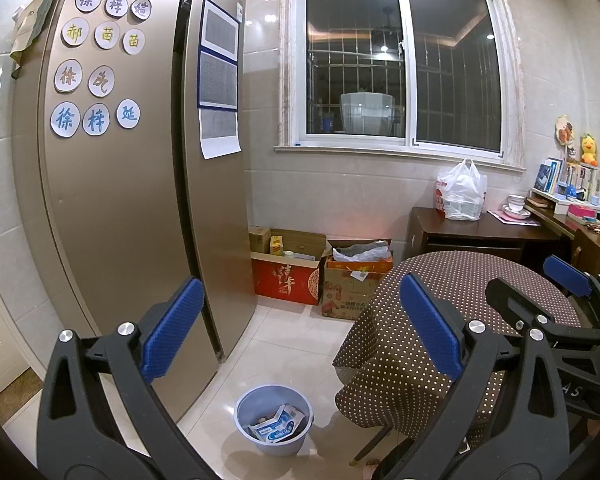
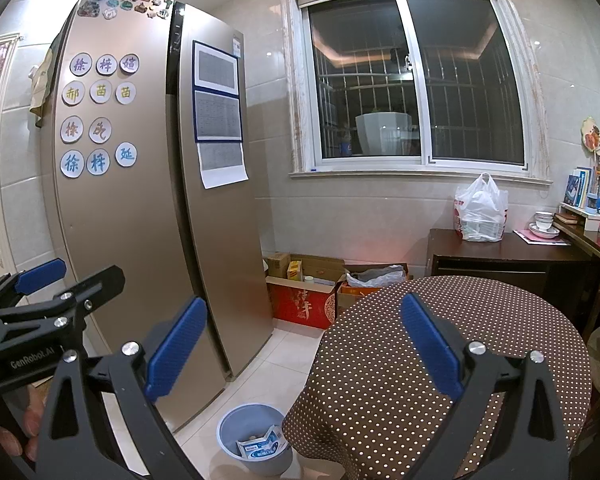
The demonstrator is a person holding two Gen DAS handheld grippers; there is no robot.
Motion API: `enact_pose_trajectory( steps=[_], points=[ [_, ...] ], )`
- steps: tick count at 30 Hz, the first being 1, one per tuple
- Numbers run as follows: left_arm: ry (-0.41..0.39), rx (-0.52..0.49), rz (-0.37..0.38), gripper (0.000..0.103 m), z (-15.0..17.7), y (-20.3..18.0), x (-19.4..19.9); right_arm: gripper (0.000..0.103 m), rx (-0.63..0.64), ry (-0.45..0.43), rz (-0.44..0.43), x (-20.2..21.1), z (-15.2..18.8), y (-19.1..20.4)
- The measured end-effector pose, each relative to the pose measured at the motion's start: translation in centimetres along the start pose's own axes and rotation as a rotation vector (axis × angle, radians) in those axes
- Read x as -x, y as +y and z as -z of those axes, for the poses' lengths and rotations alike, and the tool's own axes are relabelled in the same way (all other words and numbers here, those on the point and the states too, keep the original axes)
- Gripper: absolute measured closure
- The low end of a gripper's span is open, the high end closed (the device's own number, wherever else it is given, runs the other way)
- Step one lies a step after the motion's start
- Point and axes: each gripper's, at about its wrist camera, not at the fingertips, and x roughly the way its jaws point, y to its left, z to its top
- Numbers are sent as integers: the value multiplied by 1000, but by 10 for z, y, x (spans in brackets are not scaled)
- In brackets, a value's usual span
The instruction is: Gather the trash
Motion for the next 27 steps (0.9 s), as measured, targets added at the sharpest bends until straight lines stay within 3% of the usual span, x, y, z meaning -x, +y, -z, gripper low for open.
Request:
enact_pose_trajectory(
  steps=[27],
  points=[
    [7, -1, -2, 6, 0, 4, 0, 7, -2, 14, -13, -3, 3, -3]
  ],
)
